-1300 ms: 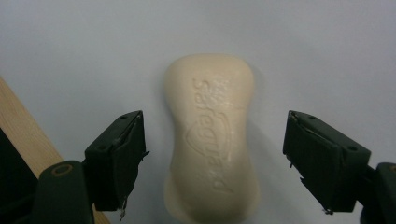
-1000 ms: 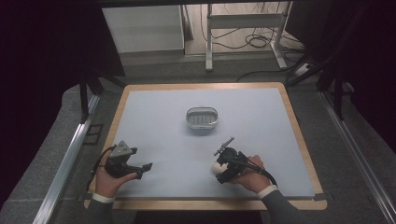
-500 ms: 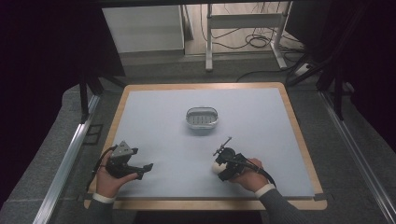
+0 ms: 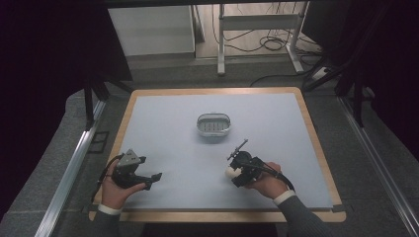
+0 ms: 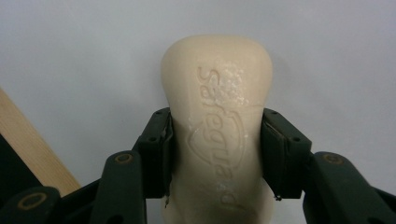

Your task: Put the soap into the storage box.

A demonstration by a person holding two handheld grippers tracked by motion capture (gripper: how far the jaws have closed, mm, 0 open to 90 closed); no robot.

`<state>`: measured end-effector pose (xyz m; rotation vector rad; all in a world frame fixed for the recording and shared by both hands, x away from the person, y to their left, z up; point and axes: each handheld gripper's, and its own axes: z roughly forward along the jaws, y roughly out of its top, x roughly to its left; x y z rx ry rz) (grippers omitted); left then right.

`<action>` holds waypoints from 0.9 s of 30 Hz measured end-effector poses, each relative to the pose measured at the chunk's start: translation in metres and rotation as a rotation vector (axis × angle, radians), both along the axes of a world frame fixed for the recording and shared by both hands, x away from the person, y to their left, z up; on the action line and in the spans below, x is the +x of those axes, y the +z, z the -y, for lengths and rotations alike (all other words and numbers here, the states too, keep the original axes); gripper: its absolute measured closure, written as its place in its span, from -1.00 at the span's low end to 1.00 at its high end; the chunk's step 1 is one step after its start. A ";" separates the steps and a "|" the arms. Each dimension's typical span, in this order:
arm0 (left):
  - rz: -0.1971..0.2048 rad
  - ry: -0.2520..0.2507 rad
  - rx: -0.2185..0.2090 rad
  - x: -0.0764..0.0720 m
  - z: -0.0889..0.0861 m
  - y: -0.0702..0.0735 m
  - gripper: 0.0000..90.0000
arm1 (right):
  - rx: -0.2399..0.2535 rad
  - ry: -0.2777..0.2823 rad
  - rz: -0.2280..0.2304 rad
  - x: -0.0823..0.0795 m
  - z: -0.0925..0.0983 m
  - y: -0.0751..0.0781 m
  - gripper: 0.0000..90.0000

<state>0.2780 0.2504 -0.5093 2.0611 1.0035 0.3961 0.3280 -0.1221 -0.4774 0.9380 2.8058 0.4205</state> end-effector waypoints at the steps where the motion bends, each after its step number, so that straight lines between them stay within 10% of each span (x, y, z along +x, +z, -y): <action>1: -0.001 -0.001 0.001 0.000 0.000 0.000 -0.77 | 0.009 0.008 0.015 0.002 0.000 0.007 0.09; 27: -0.003 -0.022 -0.053 0.000 -0.001 0.002 -0.76 | 0.069 0.052 0.097 0.034 0.003 0.031 0.09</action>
